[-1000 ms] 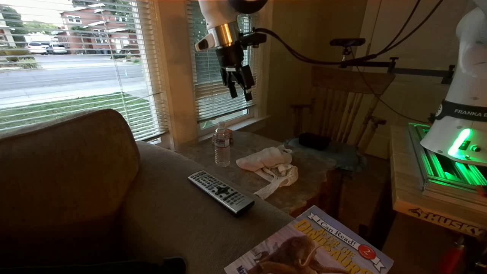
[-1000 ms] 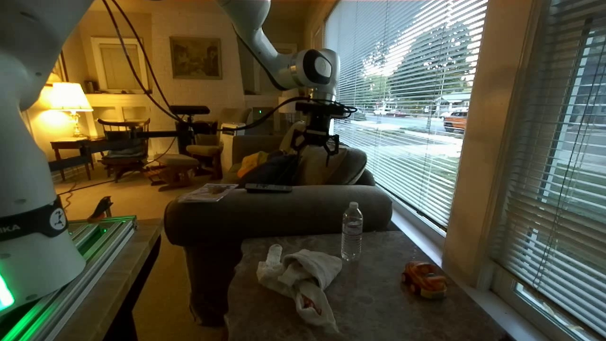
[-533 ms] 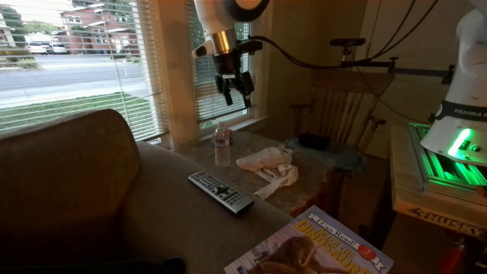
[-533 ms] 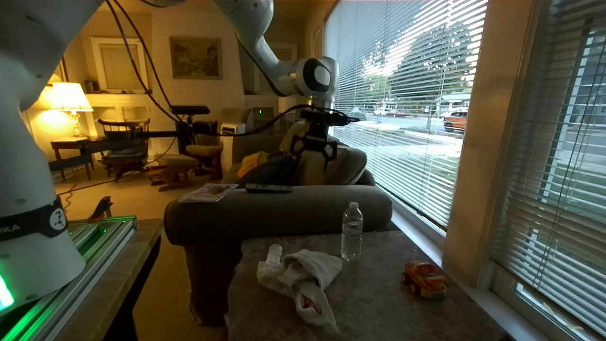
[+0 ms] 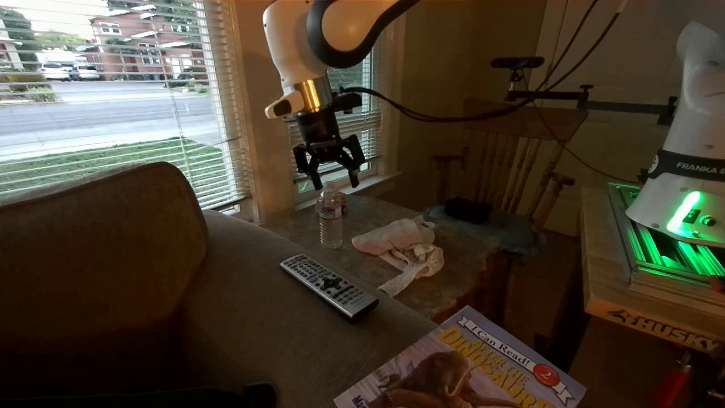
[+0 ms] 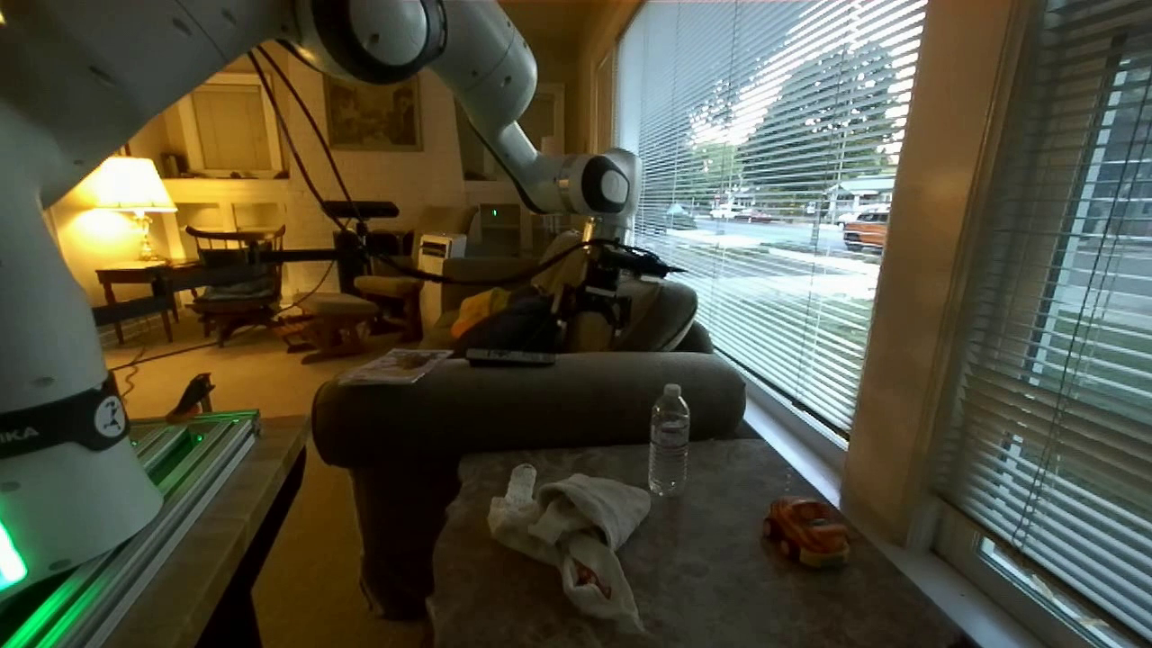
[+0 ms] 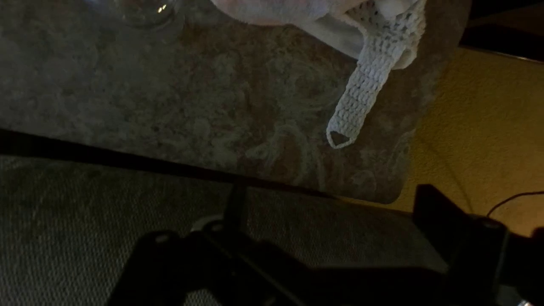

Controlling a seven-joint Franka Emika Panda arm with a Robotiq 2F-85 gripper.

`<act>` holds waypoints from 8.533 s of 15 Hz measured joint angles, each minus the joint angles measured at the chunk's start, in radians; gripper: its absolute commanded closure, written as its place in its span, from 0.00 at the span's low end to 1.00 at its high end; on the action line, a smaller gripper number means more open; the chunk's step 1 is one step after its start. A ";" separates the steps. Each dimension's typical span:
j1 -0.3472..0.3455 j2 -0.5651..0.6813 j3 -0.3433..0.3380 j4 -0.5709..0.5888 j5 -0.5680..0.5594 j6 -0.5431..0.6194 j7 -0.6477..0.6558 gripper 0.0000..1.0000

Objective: Put the grey remote control on the table.

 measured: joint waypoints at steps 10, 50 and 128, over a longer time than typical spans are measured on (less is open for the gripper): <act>0.117 0.211 0.000 0.338 -0.003 -0.225 -0.411 0.00; 0.272 0.441 0.003 0.599 0.008 -0.089 -0.902 0.00; 0.330 0.345 -0.182 0.853 0.096 -0.128 0.499 0.96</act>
